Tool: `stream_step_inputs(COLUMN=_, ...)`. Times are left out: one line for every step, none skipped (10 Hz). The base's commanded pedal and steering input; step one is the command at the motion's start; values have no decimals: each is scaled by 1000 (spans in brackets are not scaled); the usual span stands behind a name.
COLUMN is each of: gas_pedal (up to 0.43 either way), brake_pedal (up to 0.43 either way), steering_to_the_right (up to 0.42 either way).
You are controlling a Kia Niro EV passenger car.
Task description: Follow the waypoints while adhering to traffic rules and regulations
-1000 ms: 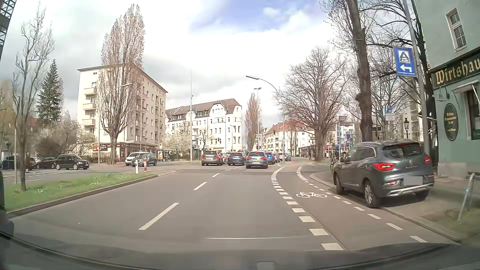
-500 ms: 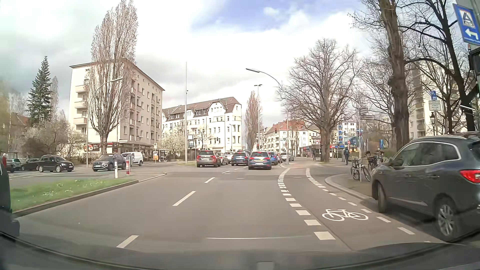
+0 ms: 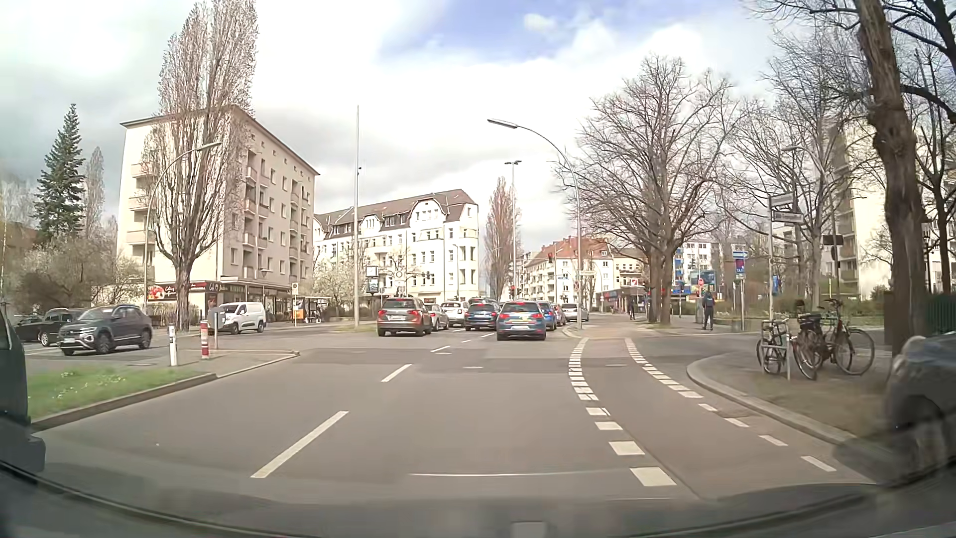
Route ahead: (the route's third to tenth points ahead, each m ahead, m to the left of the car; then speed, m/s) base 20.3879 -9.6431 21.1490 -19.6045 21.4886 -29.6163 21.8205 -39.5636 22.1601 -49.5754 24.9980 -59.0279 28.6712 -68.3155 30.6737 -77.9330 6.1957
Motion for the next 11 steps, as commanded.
stream_step_inputs(gas_pedal=0, brake_pedal=122, steering_to_the_right=17)
stream_step_inputs(gas_pedal=0, brake_pedal=122, steering_to_the_right=17)
stream_step_inputs(gas_pedal=0, brake_pedal=134, steering_to_the_right=18)
stream_step_inputs(gas_pedal=0, brake_pedal=134, steering_to_the_right=24)
stream_step_inputs(gas_pedal=0, brake_pedal=140, steering_to_the_right=29)
stream_step_inputs(gas_pedal=0, brake_pedal=140, steering_to_the_right=33)
stream_step_inputs(gas_pedal=0, brake_pedal=146, steering_to_the_right=36)
stream_step_inputs(gas_pedal=0, brake_pedal=152, steering_to_the_right=40)
stream_step_inputs(gas_pedal=0, brake_pedal=177, steering_to_the_right=46)
stream_step_inputs(gas_pedal=0, brake_pedal=189, steering_to_the_right=52)
stream_step_inputs(gas_pedal=0, brake_pedal=201, steering_to_the_right=57)
